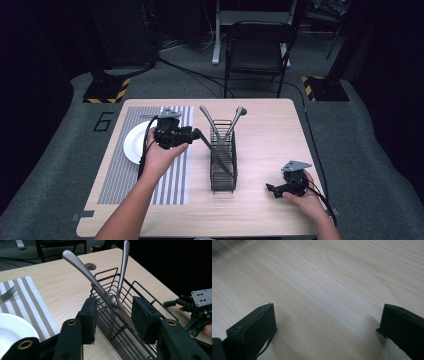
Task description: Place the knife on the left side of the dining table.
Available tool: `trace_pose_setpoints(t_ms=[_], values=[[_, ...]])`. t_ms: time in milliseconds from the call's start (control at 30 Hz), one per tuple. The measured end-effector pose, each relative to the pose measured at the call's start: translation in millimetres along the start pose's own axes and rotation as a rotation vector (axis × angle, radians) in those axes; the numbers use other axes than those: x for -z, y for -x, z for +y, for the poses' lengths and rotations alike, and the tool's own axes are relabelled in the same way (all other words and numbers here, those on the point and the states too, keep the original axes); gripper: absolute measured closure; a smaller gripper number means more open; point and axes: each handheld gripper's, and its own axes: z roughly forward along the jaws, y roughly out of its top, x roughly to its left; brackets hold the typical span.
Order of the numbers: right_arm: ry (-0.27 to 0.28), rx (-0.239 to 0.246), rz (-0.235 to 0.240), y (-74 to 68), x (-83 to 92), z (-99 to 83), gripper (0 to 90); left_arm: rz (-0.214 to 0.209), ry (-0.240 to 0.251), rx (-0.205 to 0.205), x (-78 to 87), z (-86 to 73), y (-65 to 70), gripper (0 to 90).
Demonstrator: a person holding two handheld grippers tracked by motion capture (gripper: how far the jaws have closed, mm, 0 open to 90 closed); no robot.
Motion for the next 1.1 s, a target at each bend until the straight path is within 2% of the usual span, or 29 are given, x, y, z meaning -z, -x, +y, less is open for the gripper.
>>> trace_pose_setpoints(t_ms=[400,500,667,800,1100], values=[[0.000,0.000,0.000,0.0,0.0,0.0,0.0,-0.013,0.008,0.012,-17.7,1.9,3.0,63.7],[0.000,0.000,0.000,0.0,0.0,0.0,0.0,-0.008,0.007,0.004,-19.7,1.0,3.5,66.3],[0.000,0.000,0.000,0.0,0.0,0.0,0.0,-0.005,0.010,0.002,-20.9,0.1,3.2,72.2],[0.000,0.000,0.000,0.0,0.0,0.0,0.0,0.010,0.010,-0.013,-20.1,0.2,5.0,72.9],[0.000,0.000,0.000,0.0,0.0,0.0,0.0,0.005,0.016,-0.042,-17.3,2.2,13.5,73.7]])
